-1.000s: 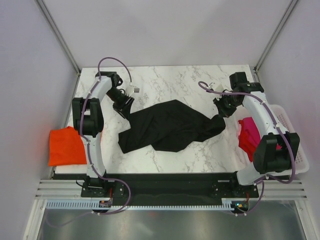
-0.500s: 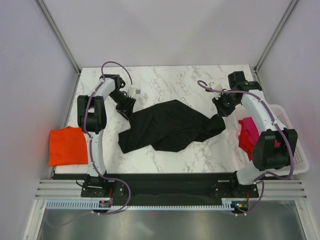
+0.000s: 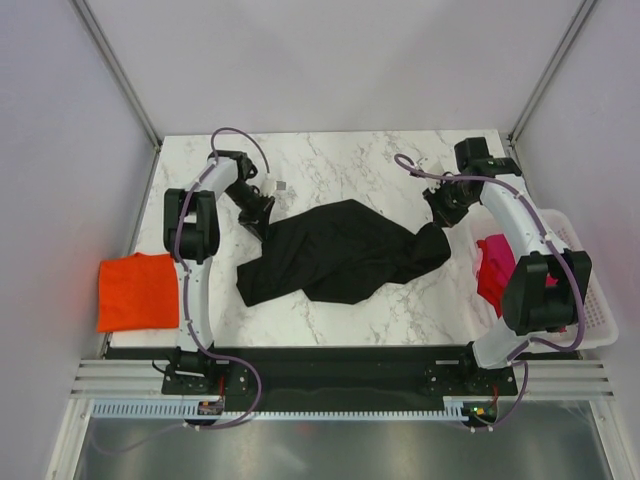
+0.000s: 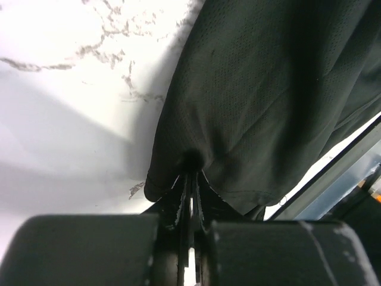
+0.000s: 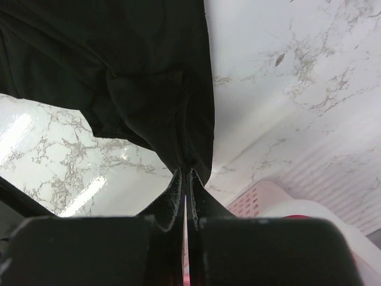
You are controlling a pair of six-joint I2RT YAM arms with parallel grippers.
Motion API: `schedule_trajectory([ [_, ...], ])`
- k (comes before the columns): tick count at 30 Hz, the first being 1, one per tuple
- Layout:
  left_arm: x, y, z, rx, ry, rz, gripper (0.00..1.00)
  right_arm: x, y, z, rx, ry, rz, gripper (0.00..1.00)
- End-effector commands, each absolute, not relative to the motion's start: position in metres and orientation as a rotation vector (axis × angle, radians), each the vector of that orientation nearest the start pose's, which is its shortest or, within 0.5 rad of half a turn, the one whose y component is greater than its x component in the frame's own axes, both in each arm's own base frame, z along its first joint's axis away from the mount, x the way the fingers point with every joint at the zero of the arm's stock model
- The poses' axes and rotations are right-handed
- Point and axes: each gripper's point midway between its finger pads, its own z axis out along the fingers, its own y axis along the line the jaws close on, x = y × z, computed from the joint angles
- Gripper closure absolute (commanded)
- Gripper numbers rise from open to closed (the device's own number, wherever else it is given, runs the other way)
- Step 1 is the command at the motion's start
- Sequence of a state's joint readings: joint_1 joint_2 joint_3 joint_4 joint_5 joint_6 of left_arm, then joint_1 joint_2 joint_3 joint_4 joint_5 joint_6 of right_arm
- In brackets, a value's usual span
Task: Fold and stack the t-shirts
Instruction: Flatten the tshirt out
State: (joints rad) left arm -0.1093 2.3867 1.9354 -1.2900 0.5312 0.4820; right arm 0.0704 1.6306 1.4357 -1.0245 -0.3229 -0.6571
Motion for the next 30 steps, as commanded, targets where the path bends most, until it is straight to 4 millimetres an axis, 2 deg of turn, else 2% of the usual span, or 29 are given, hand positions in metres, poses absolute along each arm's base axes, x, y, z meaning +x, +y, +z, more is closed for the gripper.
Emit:
schedule_trajectory([
  [1, 0.387, -0.119, 0.023, 0.839, 2.916, -0.851, 0.98, 0.358, 0.064, 0.161, -1.008, 2.422, 0.283, 0.99],
  [3, 0.393, -0.119, 0.041, 0.855, 2.864, -0.827, 0.98, 0.366, 0.064, 0.174, -0.982, 2.389, 0.256, 1.0],
  [4, 0.402, -0.119, 0.067, 0.877, 2.785, -0.789, 0.98, 0.376, 0.061, 0.19, -0.963, 2.355, 0.205, 1.0],
  [6, 0.411, -0.118, 0.104, 0.896, 2.684, -0.744, 0.98, 0.392, 0.057, 0.216, -0.911, 2.294, 0.147, 1.0],
  [7, 0.421, -0.117, 0.143, 0.918, 2.574, -0.68, 0.98, 0.405, 0.055, 0.245, -0.886, 2.224, 0.101, 1.0],
  [9, 0.426, -0.111, 0.179, 0.931, 2.49, -0.599, 0.98, 0.417, 0.054, 0.278, -0.833, 2.148, 0.058, 1.0],
  [10, 0.428, -0.107, 0.213, 0.947, 2.402, -0.531, 0.98, 0.424, 0.054, 0.305, -0.81, 2.082, 0.031, 1.0],
  [12, 0.426, -0.101, 0.237, 0.967, 2.348, -0.448, 0.98, 0.429, 0.054, 0.333, -0.774, 2.013, 0.01, 1.0],
  [13, 0.426, -0.099, 0.251, 0.969, 2.314, -0.412, 0.98, 0.428, 0.055, 0.354, -0.76, 1.961, 0.001, 1.0],
  [14, 0.422, -0.093, 0.268, 0.965, 2.283, -0.36, 0.98, 0.427, 0.055, 0.364, -0.753, 1.935, -0.004, 1.0],
  [16, 0.417, -0.089, 0.281, 0.96, 2.259, -0.315, 0.98, 0.421, 0.055, 0.387, -0.734, 1.873, -0.018, 1.0],
  [17, 0.412, -0.087, 0.295, 0.957, 2.228, -0.292, 0.98, 0.419, 0.055, 0.394, -0.728, 1.852, -0.026, 1.0],
  [23, 0.397, -0.077, 0.339, 0.898, 2.135, -0.225, 0.98, 0.395, 0.05, 0.428, -0.695, 1.747, -0.073, 1.0],
  [24, 0.392, -0.076, 0.355, 0.89, 2.094, -0.203, 0.98, 0.393, 0.05, 0.433, -0.689, 1.733, -0.075, 1.0],
  [26, 0.389, -0.075, 0.371, 0.879, 2.051, -0.179, 0.98, 0.383, 0.05, 0.451, -0.666, 1.683, -0.078, 1.0],
  [27, 0.385, -0.075, 0.388, 0.869, 2.006, -0.159, 0.98, 0.38, 0.051, 0.458, -0.659, 1.666, -0.076, 1.0],
  [30, 0.379, -0.074, 0.423, 0.843, 1.904, -0.117, 0.98, 0.364, 0.051, 0.492, -0.625, 1.584, -0.083, 1.0],
])
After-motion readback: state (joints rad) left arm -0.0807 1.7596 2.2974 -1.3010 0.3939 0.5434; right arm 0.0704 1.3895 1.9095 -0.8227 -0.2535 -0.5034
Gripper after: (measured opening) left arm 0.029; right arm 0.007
